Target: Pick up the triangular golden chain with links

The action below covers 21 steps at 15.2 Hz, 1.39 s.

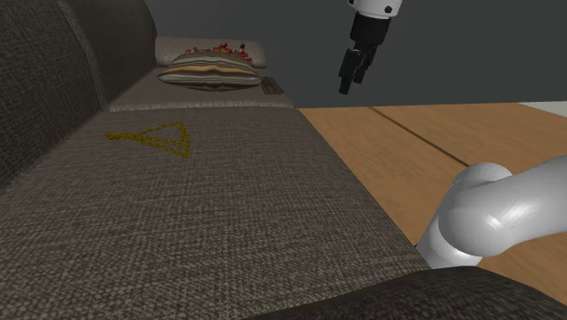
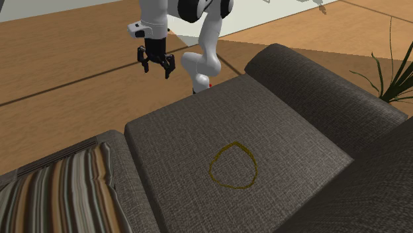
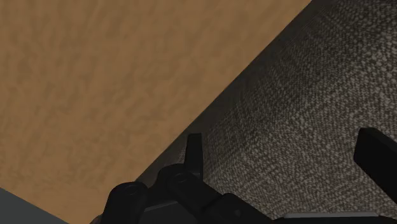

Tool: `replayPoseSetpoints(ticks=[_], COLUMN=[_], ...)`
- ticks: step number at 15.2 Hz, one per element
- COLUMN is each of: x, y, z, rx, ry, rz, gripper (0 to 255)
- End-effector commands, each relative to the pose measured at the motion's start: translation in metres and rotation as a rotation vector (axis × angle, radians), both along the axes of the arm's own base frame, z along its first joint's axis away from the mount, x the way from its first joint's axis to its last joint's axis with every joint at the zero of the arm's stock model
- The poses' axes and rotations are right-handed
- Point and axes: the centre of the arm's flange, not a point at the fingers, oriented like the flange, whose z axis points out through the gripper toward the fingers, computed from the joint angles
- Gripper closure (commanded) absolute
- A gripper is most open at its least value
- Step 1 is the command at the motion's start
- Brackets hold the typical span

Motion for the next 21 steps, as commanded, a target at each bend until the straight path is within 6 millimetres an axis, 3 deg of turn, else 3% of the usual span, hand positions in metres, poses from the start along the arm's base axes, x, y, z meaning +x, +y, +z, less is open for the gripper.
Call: replayPoseSetpoints(ticks=[1,21], x=[0.0,0.124], y=[0.0,0.236], z=[0.0,-0.022], rx=[0.0,0.013], ry=[0.0,0.024], rz=[0.0,-0.149], gripper=[0,0])
